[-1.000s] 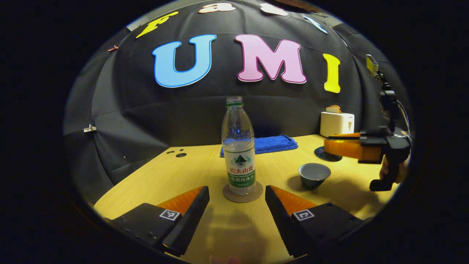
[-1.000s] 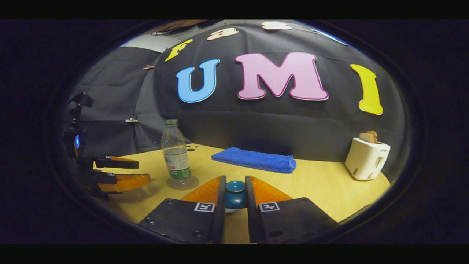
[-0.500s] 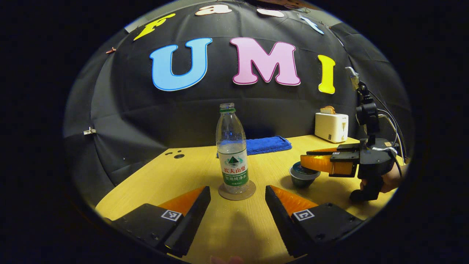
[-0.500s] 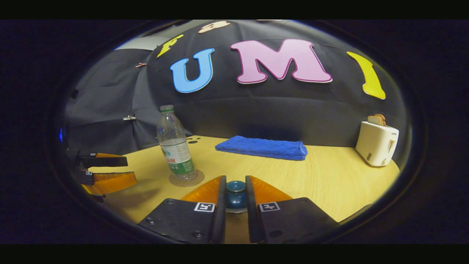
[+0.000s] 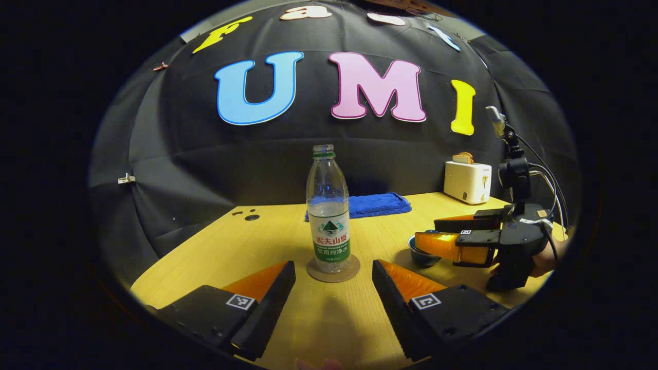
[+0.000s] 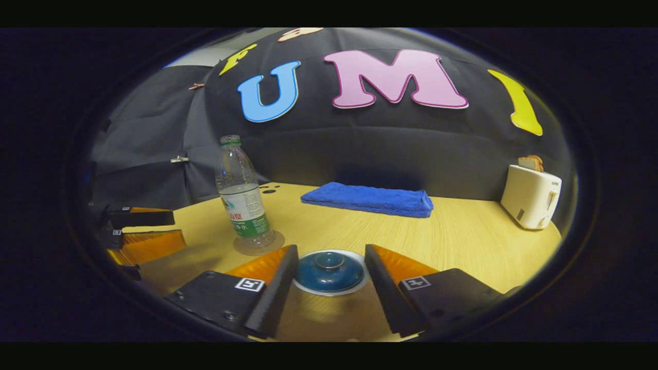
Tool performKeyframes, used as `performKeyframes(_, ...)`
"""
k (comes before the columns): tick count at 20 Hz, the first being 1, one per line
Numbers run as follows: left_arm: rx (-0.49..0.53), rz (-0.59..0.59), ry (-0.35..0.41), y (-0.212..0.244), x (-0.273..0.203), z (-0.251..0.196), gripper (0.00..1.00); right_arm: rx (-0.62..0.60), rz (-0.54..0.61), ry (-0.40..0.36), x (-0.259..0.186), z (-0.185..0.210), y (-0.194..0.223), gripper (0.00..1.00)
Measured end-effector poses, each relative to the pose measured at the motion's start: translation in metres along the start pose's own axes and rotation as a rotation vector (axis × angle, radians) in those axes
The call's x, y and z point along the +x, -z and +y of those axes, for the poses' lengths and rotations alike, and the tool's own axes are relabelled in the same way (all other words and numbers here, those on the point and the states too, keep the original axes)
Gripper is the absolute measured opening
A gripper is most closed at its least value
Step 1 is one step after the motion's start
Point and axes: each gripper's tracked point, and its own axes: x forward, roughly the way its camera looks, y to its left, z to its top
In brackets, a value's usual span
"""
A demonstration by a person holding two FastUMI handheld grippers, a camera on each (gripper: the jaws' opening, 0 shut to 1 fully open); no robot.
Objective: Open the teacup lid with one hand, grasp the water bottle and pour water into the teacup with the other hand; after pouring, place the water bottle on the coaster and then close the teacup lid.
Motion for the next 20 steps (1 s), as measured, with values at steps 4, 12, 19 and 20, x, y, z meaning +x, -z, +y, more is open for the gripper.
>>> performKeyframes(4,-0.017,-0.006,-0.014,-0.011,-0.006,0.007,0.95,-0.023,-0.058,0.03,-0.018,-0.005,-0.028,0.86)
performKeyframes(12,-0.051,-0.046,-0.05,-0.08,-0.04,0.012,0.95,0.004,-0.163,0.066,-0.091,0.013,-0.132,0.97)
performKeyframes(19,-0.079,-0.065,-0.07,-0.159,-0.091,0.028,0.95,-0.039,-0.217,0.07,-0.153,0.051,-0.226,0.97)
performKeyframes(20,-0.078,-0.077,-0.075,-0.172,-0.097,0.031,0.95,-0.04,-0.221,0.067,-0.161,0.056,-0.236,0.97)
